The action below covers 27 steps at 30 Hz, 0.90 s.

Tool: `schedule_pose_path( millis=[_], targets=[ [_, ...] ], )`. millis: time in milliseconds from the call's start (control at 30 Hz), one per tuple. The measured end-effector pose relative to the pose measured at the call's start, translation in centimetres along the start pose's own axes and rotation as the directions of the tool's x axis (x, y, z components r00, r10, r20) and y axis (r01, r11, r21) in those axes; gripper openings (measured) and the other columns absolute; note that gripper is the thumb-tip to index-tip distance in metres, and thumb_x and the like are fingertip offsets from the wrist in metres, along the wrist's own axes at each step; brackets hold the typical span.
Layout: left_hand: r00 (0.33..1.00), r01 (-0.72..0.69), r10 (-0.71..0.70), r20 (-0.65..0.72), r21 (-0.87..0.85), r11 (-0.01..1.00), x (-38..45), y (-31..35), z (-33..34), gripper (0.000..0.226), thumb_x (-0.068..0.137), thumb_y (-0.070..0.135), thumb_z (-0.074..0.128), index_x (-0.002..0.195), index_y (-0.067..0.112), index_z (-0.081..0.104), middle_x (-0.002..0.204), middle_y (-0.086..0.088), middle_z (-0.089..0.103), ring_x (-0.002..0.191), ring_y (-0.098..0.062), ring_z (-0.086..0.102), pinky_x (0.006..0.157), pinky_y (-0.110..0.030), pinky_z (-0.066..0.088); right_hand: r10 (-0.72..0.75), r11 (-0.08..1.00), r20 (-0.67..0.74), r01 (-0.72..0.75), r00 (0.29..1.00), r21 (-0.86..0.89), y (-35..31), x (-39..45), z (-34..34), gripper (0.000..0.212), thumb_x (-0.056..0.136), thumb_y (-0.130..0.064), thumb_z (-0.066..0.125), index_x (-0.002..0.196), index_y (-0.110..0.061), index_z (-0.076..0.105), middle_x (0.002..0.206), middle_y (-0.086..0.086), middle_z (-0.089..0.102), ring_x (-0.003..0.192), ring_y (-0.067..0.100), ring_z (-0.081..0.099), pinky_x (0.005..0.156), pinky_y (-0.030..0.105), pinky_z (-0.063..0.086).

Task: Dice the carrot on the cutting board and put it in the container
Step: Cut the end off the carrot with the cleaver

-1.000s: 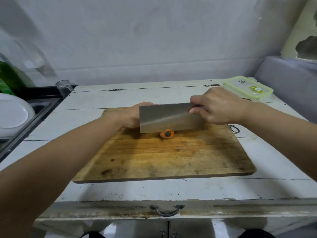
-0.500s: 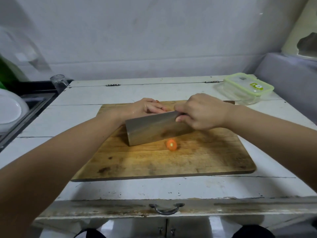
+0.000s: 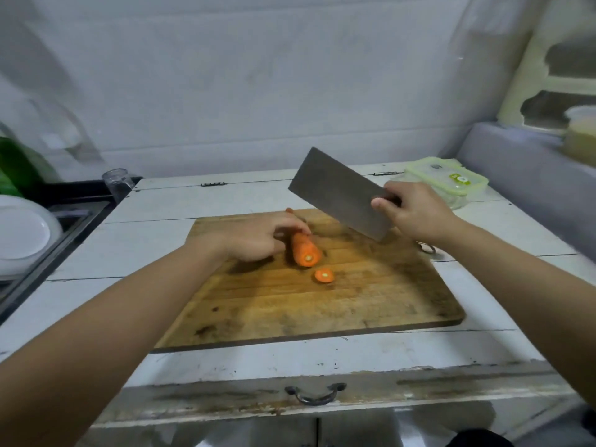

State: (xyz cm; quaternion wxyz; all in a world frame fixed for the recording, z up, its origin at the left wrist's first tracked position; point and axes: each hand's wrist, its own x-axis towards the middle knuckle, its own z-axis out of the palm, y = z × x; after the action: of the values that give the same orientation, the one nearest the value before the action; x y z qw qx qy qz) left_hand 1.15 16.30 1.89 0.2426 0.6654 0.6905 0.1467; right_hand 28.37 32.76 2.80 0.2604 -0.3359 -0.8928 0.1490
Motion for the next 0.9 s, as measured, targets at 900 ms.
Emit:
schedule_pose_path(
  millis=[900],
  targets=[
    [0.932, 0.311, -0.286, -0.220, 0.087, 0.946, -12.1, 0.2, 1.1, 0.051, 0.082, -0.007, 0.055, 0.116, 0.031, 0.048, 0.108, 0.006, 0.053, 0.097, -0.014, 0.053, 0.076, -0.026, 0.047, 0.234, 0.964, 0.392, -0.161, 0.889, -0.211, -11.1, -5.9, 1.3, 0.032, 0.105, -0.037, 0.044, 0.089, -0.014, 0.060, 0.049, 0.003, 0.066, 0.049, 0.020, 0.067, 0.057, 0.032, 0.051]
  ],
)
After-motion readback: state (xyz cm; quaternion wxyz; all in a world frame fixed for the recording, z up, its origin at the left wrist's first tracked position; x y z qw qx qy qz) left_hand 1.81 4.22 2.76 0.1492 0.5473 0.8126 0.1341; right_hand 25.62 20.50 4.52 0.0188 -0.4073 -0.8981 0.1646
